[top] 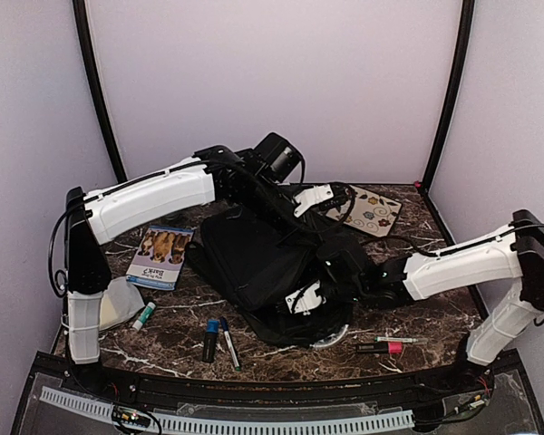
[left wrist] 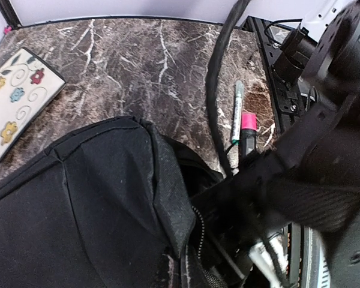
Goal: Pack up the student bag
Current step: Adjust the book in the largest pocket of the bag.
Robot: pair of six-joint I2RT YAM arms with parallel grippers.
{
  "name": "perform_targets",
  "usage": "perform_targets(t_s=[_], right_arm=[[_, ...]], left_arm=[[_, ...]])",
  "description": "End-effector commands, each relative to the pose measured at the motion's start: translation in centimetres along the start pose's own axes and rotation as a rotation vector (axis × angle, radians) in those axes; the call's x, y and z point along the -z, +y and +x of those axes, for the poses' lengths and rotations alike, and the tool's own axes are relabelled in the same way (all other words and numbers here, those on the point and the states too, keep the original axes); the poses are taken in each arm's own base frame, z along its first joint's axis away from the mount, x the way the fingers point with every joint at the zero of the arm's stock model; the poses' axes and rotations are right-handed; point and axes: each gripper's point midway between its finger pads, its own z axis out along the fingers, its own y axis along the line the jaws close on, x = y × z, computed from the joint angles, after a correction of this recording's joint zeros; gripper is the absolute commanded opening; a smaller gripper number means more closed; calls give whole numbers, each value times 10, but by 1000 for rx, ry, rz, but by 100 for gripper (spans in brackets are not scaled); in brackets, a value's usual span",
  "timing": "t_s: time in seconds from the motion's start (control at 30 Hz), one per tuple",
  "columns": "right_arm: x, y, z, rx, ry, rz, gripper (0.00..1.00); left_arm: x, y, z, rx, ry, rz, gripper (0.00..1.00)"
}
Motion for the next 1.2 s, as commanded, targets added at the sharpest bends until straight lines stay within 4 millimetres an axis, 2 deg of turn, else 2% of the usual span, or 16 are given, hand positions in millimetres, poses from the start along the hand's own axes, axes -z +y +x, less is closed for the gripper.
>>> perform_targets(t_s=[0.0,0.1,0.17,0.23,0.33,0.4,0.6,0.67,0.73,0.8,0.93,1.17], right_arm=[[41,73,-3,-184,-24,-381,59],[68,84,15,-285,19,-456,57],[86,82,30,-375,26,-493,56],[103,71,46,-476,26,-509,56],[122,43,52,-583,-26,-484,57],[128,25,56,-633,-40,-445,59],[119,-29,67,-795,-80,-273,67],[119,-53,69,-847,-105,-208,69],[126,-68,62,-873,-197,-211,81],[125,-71,53,-862,-259,-234,85],[104,-71,47,-885,-302,-253,85],[76,-82,43,-891,-357,-222,77]], left_arm=[[19,5,-10,23,-77,-37,0],[21,6,-2,44,-84,-37,0],[24,5,-1,51,-102,-33,0],[28,6,-1,57,-122,-33,0],[28,10,-1,67,-140,-33,0],[26,11,-1,67,-148,-28,0],[27,10,-3,70,-157,-21,0],[28,9,-2,74,-157,-16,0],[31,6,-6,71,-171,-3,0],[35,4,-11,62,-188,-1,0],[38,7,-16,46,-199,-12,0],[42,2,-19,55,-214,6,0]])
